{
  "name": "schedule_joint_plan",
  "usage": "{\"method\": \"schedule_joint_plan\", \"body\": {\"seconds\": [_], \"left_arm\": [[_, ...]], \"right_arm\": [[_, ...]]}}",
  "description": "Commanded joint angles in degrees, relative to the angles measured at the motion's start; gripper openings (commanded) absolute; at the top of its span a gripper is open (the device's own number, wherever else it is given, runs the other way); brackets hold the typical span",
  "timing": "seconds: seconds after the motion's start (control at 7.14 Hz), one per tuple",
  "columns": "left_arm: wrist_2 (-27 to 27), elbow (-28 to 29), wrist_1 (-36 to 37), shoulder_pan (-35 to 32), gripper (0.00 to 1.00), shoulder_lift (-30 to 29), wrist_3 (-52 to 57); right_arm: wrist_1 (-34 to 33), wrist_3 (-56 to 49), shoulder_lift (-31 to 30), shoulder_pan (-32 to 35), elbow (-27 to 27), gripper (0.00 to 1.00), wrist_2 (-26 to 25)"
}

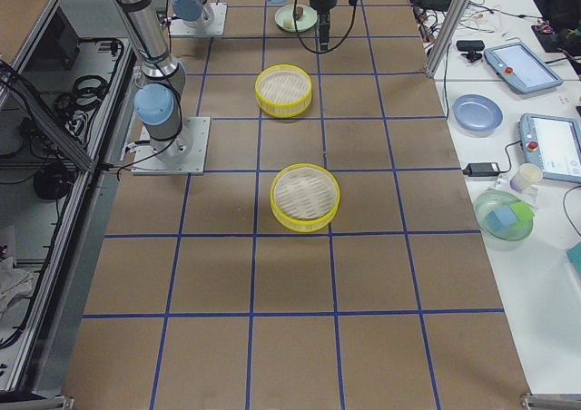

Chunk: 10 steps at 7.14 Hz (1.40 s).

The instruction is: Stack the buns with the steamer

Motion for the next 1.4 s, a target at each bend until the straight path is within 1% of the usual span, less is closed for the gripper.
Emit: {"method": "schedule_joint_plan", "body": {"seconds": [0.0, 0.42, 0.7, 0.84, 0.98, 1.12, 1.26], "left_arm": [[0.2, -0.6, 0.0, 0.1, 1.00, 0.2, 0.4], [0.2, -1.4, -0.2, 1.6, 1.00, -0.4, 0.4], [-0.1, -5.5, 0.0, 4.9, 1.00, -1.6, -0.1], [-0.1, -8.1, 0.8, 5.2, 1.00, -2.3, -0.1], [-0.1, -9.2, 1.6, 5.6, 1.00, -2.7, -2.4], [-0.8, -9.4, 0.9, 5.9, 1.00, -3.8, -6.0], [-1.0, -10.7, 0.9, 6.0, 1.00, -5.0, -8.0]], "right_arm": [[0.0, -0.1, 0.0, 0.0, 0.0, 1.00, -0.1], [-0.2, 0.4, 0.1, 0.0, 0.0, 1.00, -0.1], [-0.2, 0.2, 0.2, 0.0, 0.0, 1.00, -0.1], [-0.1, -0.4, 0.3, -0.1, 0.0, 1.00, 0.0], [0.3, -0.4, 0.4, -0.1, 0.0, 1.00, 0.5], [-0.5, -0.5, 0.5, -0.1, 0.0, 1.00, 0.6], [-0.2, -0.2, 0.4, -0.1, 0.0, 1.00, -0.1]]}}
